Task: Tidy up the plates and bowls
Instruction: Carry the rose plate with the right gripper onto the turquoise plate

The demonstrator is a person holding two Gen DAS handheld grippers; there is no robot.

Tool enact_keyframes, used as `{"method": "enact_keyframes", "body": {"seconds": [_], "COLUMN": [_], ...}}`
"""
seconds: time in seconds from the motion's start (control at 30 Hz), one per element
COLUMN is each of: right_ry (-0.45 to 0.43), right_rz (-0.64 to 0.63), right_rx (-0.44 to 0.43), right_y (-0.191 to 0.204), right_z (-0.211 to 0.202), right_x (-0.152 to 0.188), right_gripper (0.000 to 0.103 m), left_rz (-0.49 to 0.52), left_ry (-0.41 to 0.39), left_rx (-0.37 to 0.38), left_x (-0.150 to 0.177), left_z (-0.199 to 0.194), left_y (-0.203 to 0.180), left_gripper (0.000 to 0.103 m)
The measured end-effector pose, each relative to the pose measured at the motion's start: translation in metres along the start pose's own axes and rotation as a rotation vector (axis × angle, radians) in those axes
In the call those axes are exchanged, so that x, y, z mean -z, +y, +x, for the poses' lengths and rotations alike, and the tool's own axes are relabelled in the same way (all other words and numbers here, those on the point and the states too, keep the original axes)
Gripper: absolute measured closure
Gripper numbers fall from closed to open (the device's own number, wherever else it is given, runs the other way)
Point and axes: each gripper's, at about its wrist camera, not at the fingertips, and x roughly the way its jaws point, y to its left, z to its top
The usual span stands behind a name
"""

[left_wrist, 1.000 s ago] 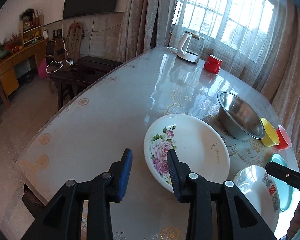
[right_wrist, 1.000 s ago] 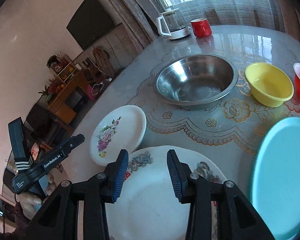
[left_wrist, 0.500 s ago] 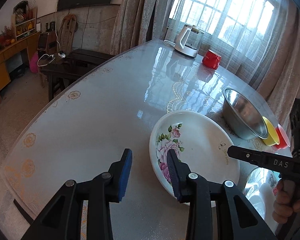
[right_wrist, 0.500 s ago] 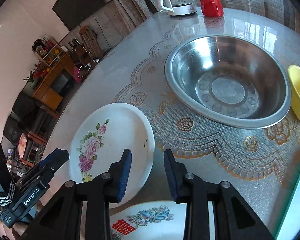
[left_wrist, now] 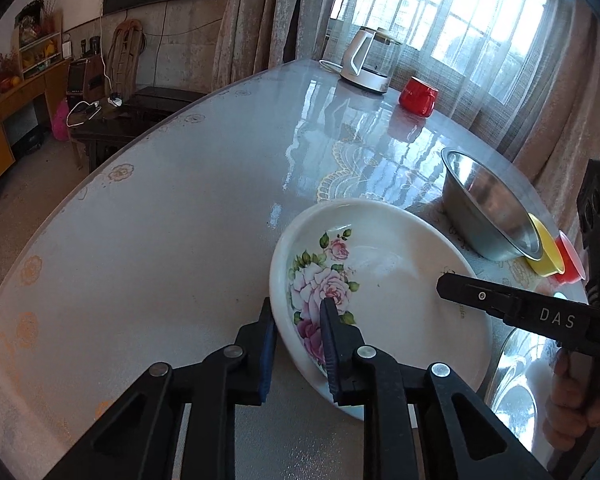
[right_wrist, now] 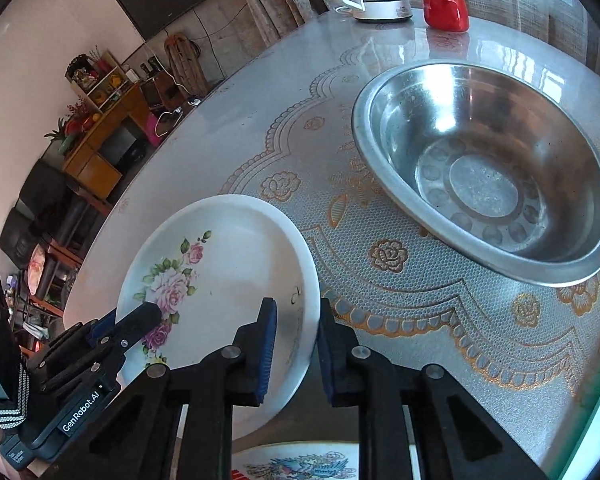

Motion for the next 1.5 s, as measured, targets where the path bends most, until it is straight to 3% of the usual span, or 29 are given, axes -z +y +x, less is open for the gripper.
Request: {"method": "enact_keyframes", "body": {"seconds": [0.33,0.6,1.03,1.5], "right_ry": [-0.089,-0.178,-0.307,-0.340], "right_rz": [0.041,0.113,0.302,0.501], "right_rx": [-0.063,-0.094,-0.002,0.129], "right_y": [-0.010,-0.045,-0.140,-0.231], "right_z": [-0.041,-0.094,-0.177,-0.201], "right_x": [0.008,0.039,0.113,0.150], "right_gripper": [0.084,0.084,0.083,0.082], "left_rz": [0.025,0.125,0.343,0.529], "left_ry": [-0.070,-0.085,-0.032,0.082], "left_rx": [0.028,0.088,0.216,0.228], "left_x": [-0.007,-0.001,0.026,0.062], "left_z": [-0.034,-0.056,-0.052,-0.009], "left_y": [-0.021,-0.070,-0.202,-0.308], "left_gripper": [0.081,0.081,0.081,0.079]}}
